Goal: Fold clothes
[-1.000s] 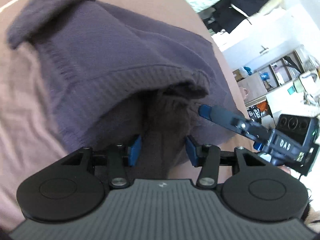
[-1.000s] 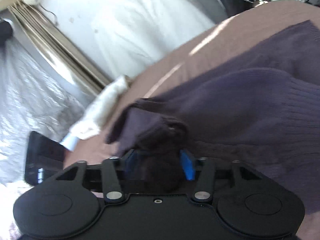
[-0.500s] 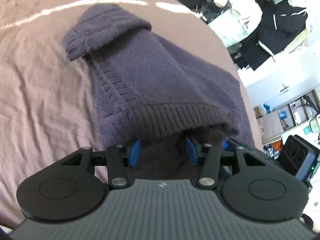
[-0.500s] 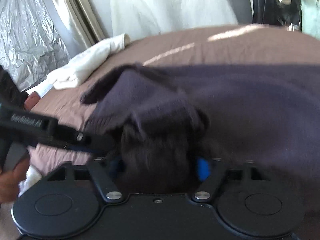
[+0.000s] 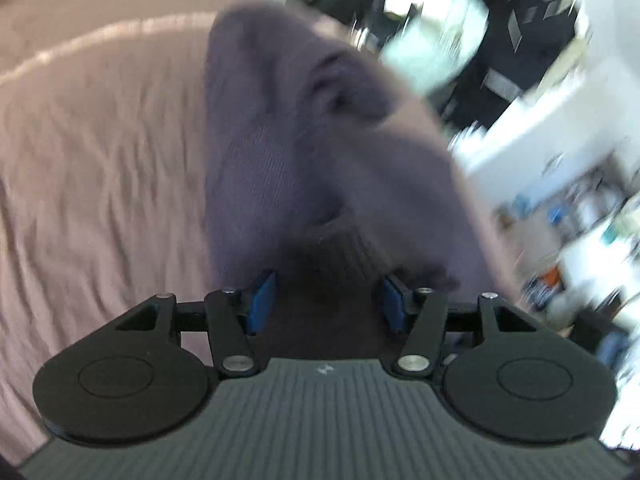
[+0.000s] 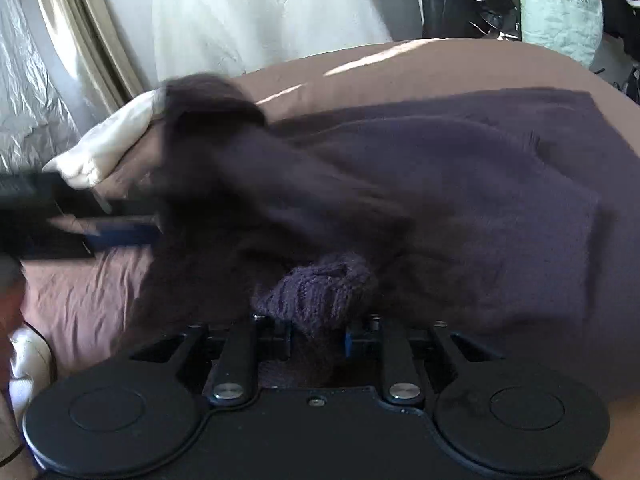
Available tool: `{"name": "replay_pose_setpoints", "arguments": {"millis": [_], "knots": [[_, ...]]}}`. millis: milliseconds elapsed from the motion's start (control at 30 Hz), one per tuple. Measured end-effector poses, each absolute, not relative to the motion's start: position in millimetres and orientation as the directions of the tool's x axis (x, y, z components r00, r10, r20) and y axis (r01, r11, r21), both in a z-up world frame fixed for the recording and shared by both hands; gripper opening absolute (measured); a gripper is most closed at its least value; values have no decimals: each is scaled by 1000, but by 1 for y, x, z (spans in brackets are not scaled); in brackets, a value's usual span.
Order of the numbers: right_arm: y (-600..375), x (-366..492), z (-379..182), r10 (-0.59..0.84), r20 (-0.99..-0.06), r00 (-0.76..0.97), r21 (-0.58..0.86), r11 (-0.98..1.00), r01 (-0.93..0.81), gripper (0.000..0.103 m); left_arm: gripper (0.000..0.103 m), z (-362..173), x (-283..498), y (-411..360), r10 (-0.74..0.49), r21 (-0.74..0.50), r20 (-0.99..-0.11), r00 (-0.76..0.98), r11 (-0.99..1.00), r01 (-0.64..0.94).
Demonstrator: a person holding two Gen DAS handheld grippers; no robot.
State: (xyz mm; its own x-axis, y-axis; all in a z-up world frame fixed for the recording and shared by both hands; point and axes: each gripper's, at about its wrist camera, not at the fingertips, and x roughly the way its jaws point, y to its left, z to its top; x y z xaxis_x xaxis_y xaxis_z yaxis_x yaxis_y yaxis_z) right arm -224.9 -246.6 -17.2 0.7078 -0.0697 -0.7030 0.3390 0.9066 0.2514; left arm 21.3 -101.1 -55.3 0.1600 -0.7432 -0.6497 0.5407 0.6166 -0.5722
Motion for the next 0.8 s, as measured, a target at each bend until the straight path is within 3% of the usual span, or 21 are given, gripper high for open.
{"name": "replay_pose_setpoints", "arguments": {"millis": [100,233,367,467,567,667,800], "knots": [[-245,-216,-8,-78,-718,691,207,925,319,37,55,-59,13,-117,-671,-446,-709,218,665,599],[-250,-220,3,-110,-705,701,191,922,337,48,56,-57,18,-110,-684,-466,-698,211,658,591],[-242,-236,16,-272,-656,704,32,922,386,65,56,-58,19,-111,-680,-467,-706,200,659,590],[-243,-240,17,-407,-631,660,-127,894,431,63,59,-61,12,-116,-629,-373,-748,210,661,651],[-251,-234,5,-493,-680,542,-212,841,498,59,64,-56,1,-123,-595,-268,-761,259,651,710],[-258,-244,14,-453,-658,601,-126,854,505,59,65,-47,-6,-120,-612,-241,-731,301,644,726],[-247,-232,31,-421,-574,703,-181,902,392,62,65,-30,1,-108,-686,-267,-632,361,630,729]]}}
